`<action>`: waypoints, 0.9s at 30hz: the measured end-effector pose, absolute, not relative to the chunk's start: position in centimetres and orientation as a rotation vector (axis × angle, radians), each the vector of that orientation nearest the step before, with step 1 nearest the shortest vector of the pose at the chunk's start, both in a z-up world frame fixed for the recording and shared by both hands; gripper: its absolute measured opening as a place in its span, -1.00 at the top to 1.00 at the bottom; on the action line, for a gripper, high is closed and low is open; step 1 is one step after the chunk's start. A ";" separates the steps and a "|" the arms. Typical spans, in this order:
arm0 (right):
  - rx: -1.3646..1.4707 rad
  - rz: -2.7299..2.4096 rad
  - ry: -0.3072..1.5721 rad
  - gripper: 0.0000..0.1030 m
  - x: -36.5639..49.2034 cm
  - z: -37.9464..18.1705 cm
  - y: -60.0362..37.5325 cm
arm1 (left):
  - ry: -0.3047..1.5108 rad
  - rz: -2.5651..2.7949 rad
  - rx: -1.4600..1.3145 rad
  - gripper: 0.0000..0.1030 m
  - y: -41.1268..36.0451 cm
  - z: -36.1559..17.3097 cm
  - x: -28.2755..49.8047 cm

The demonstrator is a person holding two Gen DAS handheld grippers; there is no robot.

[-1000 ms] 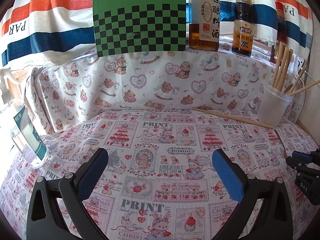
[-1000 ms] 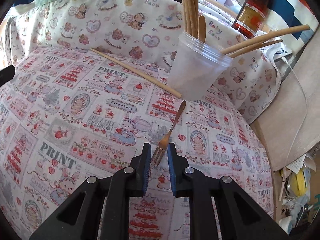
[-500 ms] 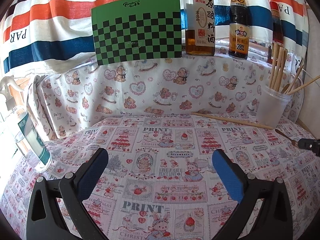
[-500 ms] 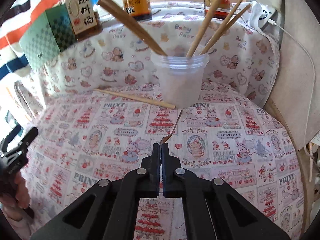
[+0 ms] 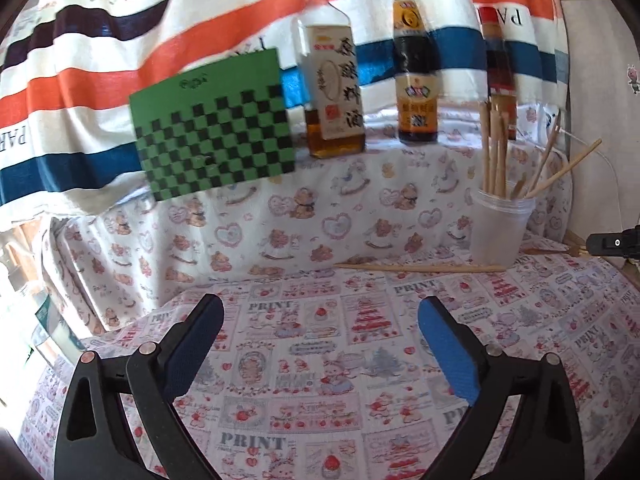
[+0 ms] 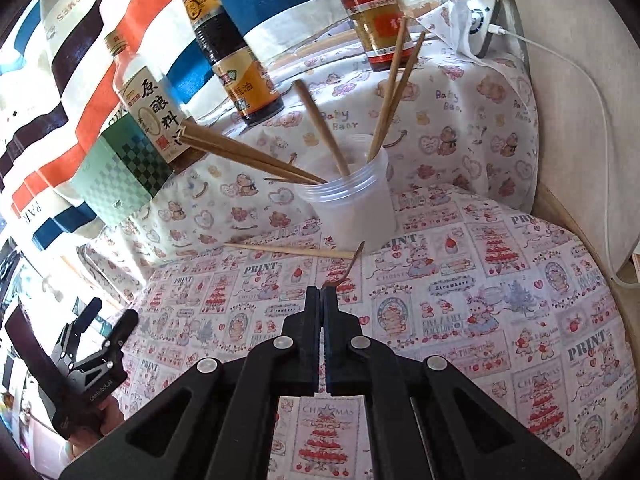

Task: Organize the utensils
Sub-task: 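Lift the fork toward the clear cup with the right tool, then grasp the loose wooden chopstick on the cloth with the left tool while the right tool holds the fork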

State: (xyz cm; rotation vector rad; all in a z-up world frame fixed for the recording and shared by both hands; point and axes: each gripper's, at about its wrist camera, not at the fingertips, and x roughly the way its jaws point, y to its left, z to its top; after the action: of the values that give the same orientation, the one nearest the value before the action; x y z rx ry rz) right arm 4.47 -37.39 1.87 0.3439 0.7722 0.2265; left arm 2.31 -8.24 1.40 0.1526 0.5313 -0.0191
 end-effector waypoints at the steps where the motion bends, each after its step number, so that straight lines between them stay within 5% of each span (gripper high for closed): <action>1: 0.369 0.231 0.774 0.96 4.6 1.8 -37.9 | 0.581 -0.029 0.179 -0.89 -9.4 1.4 3.3; 10: 0.443 0.212 0.745 0.96 4.9 1.7 -40.5 | 0.775 0.000 0.106 -0.89 -17.0 0.8 12.2; 16: 0.410 0.216 0.750 0.96 4.9 1.9 -40.1 | 0.948 0.099 -0.042 -0.87 -15.5 -2.4 17.8; 27: 0.315 0.095 0.693 0.96 4.2 2.1 -39.0 | 0.999 0.190 -0.107 -0.82 -16.5 -5.4 22.3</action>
State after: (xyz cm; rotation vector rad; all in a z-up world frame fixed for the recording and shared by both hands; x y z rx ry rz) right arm 4.18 -38.99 2.15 0.3148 0.6933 0.0953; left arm 22.32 -16.53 -5.38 -0.1066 0.9989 0.1899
